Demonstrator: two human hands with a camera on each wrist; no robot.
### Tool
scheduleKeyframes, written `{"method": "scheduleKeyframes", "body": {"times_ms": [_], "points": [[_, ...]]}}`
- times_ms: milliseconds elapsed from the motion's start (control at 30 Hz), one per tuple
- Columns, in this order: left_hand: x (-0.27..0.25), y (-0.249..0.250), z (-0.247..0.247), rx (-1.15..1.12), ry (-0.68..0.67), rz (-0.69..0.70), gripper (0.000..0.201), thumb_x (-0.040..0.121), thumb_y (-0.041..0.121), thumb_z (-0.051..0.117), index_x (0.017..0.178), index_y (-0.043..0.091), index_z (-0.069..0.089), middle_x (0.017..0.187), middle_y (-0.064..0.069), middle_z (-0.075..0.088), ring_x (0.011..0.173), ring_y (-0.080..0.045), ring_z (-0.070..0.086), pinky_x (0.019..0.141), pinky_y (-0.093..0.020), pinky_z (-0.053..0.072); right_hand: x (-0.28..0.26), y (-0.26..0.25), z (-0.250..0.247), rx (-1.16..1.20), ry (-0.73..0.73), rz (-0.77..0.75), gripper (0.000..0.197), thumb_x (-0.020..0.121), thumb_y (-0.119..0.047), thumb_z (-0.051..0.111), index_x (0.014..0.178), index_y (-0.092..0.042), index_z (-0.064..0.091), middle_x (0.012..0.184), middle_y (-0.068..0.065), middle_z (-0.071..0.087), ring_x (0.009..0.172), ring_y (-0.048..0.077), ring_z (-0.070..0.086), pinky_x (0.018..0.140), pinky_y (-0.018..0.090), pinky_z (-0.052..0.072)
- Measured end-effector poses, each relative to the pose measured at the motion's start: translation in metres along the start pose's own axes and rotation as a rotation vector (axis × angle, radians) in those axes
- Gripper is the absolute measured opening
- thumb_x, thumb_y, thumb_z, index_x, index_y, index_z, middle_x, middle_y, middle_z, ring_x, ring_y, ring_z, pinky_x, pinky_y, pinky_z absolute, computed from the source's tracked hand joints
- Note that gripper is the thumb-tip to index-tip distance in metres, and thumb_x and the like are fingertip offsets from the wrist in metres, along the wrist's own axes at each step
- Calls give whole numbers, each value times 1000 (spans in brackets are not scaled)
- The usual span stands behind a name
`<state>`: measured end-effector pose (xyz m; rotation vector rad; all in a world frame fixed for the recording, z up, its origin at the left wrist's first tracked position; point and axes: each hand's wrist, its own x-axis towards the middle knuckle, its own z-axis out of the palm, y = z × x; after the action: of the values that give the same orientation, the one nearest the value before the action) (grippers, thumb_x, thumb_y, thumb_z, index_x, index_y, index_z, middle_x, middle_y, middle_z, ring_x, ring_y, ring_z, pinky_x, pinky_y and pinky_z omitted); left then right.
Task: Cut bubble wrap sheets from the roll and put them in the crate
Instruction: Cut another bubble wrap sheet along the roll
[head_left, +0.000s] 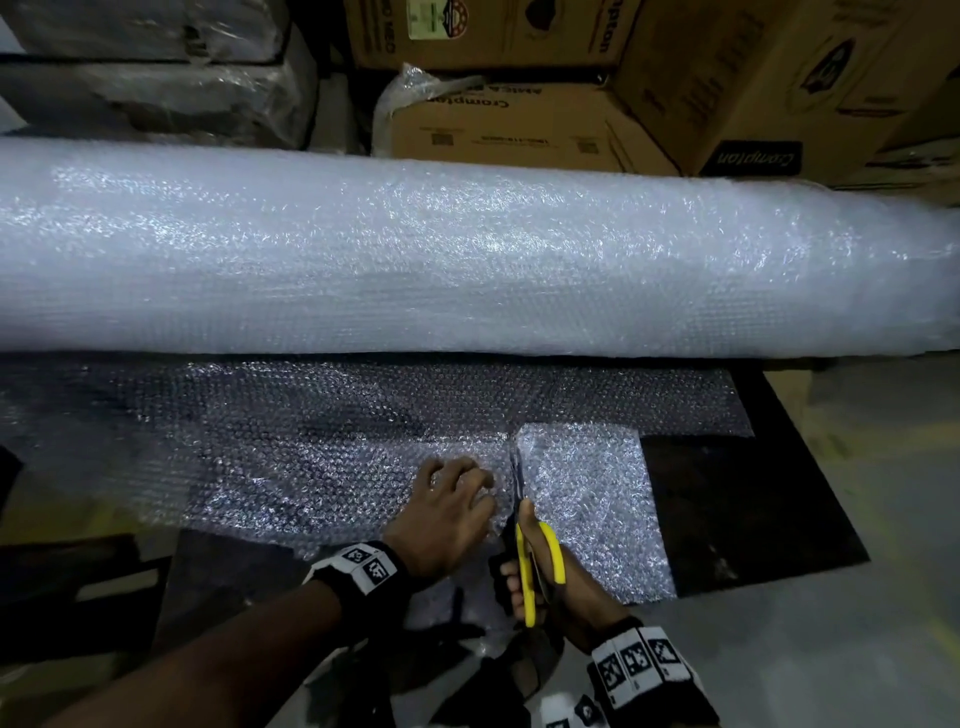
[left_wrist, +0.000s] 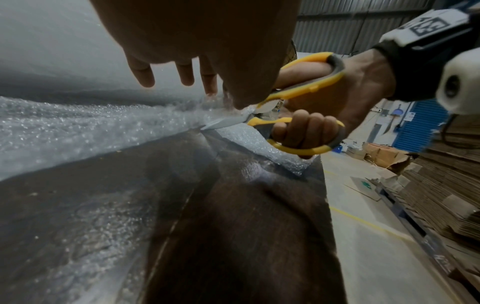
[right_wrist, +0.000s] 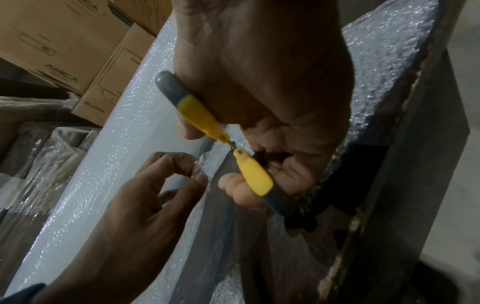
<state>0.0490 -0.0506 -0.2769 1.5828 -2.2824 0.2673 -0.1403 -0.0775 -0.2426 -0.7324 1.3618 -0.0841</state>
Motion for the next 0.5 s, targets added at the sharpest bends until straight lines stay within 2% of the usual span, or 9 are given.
{"method": "scheduleKeyframes", "body": {"times_ms": [133, 267, 367, 500], "points": [[-1, 1, -1, -10, -1, -7, 23, 81, 31, 74, 95, 17, 63, 116, -6, 61, 113, -30, 54, 91, -51, 45, 5, -13, 3, -37, 11, 26, 98, 47, -94, 49, 77, -3, 64, 58, 8, 58, 48, 21, 58, 51, 27, 50], [-2, 3, -1, 12, -31, -21, 23, 82, 33, 71, 97, 18, 63, 116, -6, 62, 112, -31, 55, 91, -55, 47, 7, -15, 2, -7, -6, 1, 91, 57, -92, 52, 78, -4, 63, 59, 8, 56, 49, 20, 55, 50, 27, 48], [-1, 4, -2, 25, -59, -23, 22, 82, 32, 72, 96, 18, 64, 115, -6, 63, 111, -31, 56, 87, -57, 49, 8, -18, 2, 2, 1, 7, 95, 51, -92, 56, 80, -2, 62, 59, 9, 57, 48, 21, 55, 48, 27, 47], [2, 6, -5, 36, -97, -23, 20, 85, 33, 58, 94, 17, 66, 113, -6, 64, 108, -31, 60, 84, -59, 50, 12, -21, 1, 9, 10, -12, 96, 52, -90, 59, 81, 1, 64, 60, 11, 59, 49, 22, 57, 47, 27, 48]]}}
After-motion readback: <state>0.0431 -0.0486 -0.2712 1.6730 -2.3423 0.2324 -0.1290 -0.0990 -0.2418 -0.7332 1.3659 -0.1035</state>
